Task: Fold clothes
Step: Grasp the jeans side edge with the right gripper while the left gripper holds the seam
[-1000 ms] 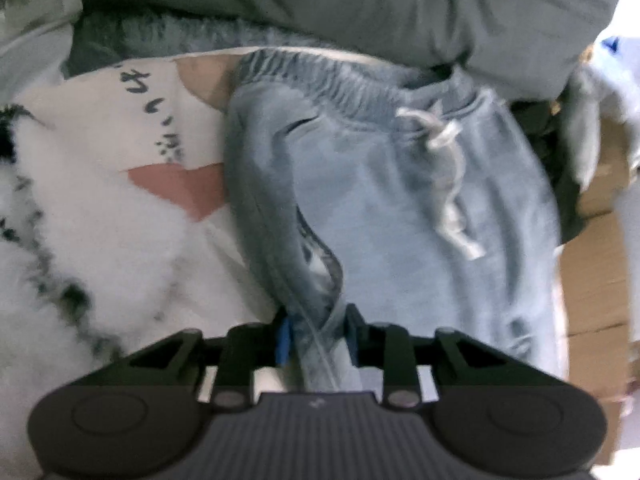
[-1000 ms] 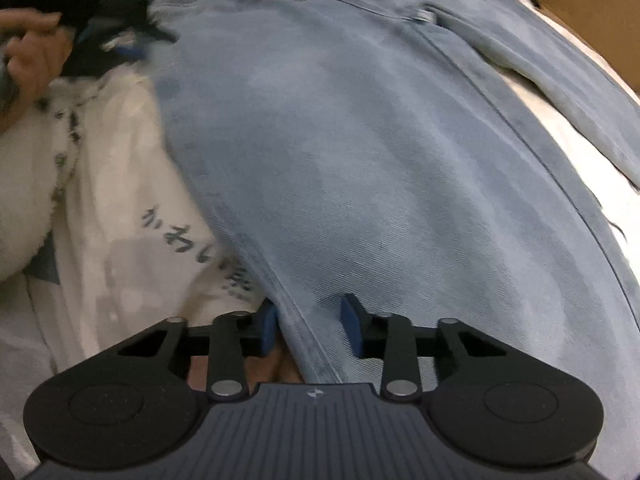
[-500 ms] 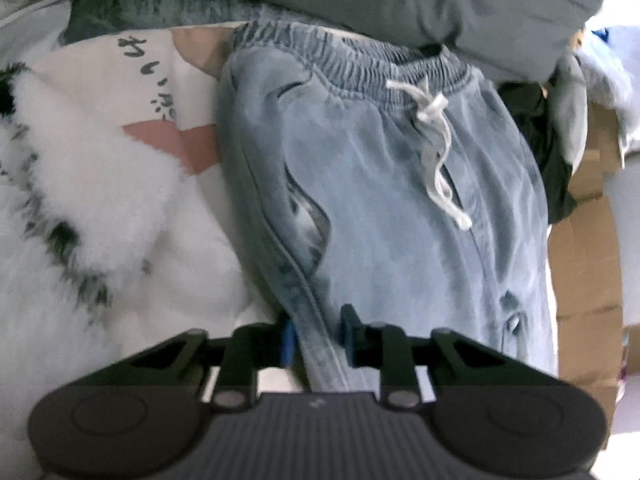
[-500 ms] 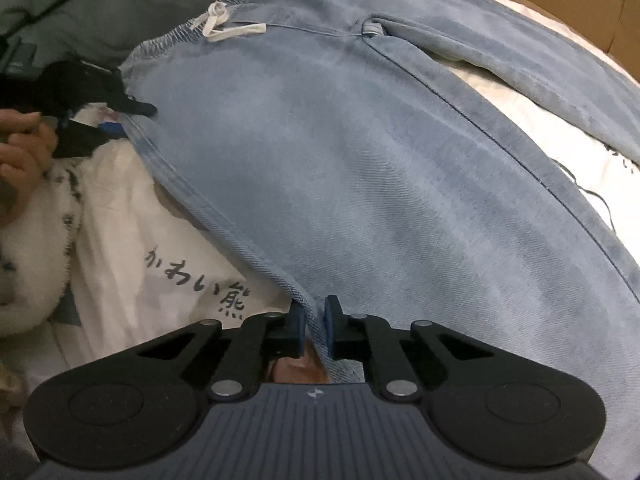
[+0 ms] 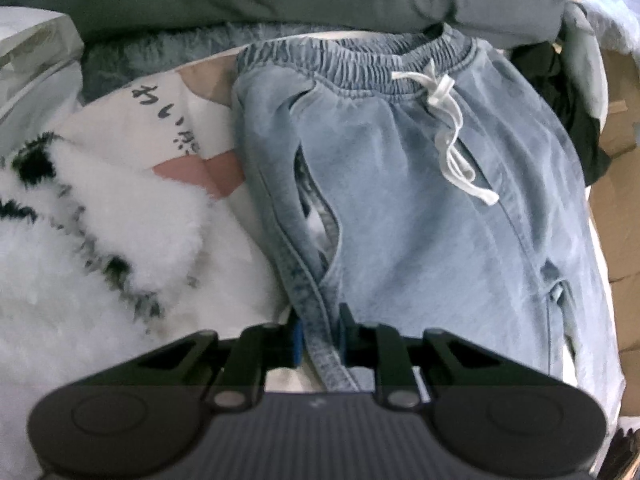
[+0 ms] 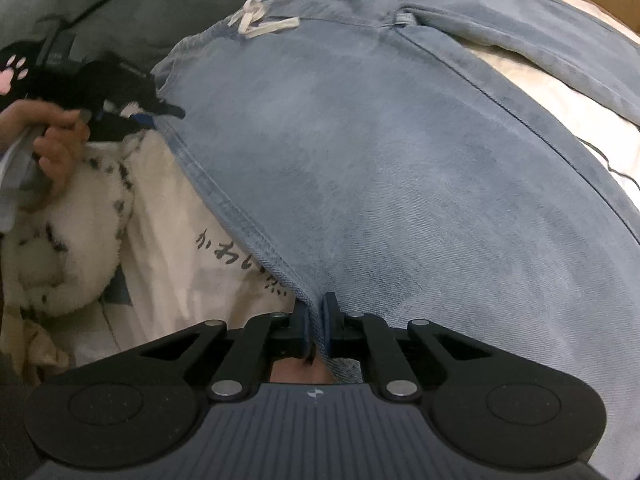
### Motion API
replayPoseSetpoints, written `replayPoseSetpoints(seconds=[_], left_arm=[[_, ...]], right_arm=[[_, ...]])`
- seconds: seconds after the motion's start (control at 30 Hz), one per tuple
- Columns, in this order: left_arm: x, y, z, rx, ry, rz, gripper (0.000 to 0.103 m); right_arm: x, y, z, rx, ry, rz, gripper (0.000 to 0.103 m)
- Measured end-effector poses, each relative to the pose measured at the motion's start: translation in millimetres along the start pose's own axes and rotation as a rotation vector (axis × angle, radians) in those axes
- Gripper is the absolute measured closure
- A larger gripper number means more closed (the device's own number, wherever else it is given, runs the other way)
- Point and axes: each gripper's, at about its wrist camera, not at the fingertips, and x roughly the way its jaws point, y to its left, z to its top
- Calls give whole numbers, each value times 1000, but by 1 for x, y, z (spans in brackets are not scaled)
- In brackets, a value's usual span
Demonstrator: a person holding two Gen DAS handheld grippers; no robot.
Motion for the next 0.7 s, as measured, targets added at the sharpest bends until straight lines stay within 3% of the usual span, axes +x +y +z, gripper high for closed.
replayPoseSetpoints(seconds=[0.37,0.5,0.6,0.67,0.7], left_arm=[[17,0,2,89,36,48,84],[10,-1,14,91,31,51,75],[6,3,24,78,-35,75,71],[10,8,31,35,-44,68,71],[13,10,35,16,-48,63,71]], right_arm=[[1,-4,4,-35,72,62,100],[4,-7,6,-28,107,66,99],[-5,-12,10,0,81,43,93],[-10,-16,6,8,62,10,79],[-12,-19,3,8,62,-7,77]])
